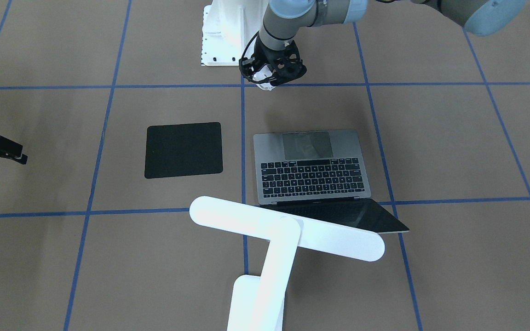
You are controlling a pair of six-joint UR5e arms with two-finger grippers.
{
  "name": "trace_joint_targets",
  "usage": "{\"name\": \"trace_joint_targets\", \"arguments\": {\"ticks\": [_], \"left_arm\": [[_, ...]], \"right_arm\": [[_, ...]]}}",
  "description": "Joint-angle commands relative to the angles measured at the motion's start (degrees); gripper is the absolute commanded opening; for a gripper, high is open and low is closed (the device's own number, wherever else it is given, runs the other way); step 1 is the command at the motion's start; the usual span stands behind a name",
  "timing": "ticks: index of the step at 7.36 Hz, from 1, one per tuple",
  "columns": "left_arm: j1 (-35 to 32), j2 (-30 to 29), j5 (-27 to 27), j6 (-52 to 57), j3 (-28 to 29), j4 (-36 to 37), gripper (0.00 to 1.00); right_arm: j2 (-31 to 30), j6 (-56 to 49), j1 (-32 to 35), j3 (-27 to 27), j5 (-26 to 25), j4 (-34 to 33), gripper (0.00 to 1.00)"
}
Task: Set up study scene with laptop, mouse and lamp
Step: 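Carry the white mouse with the left gripper over the black mouse pad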
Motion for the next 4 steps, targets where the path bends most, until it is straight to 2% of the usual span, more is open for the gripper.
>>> {"name": "trace_joint_targets", "arguments": {"ticks": [1,4], "left_arm": [[-0.1,-12.4,3.0,2.8,13.9,0.1,0.35],[0.0,-28.1,8.5,11.9,35.7,-2.0,0.32]], "right_arm": [[-0.2,0.0,0.0,-0.3,-1.6,0.0,0.99],[-0.4,-0.1,0.1,-0.4,-2.8,0.1,0.99]]}}
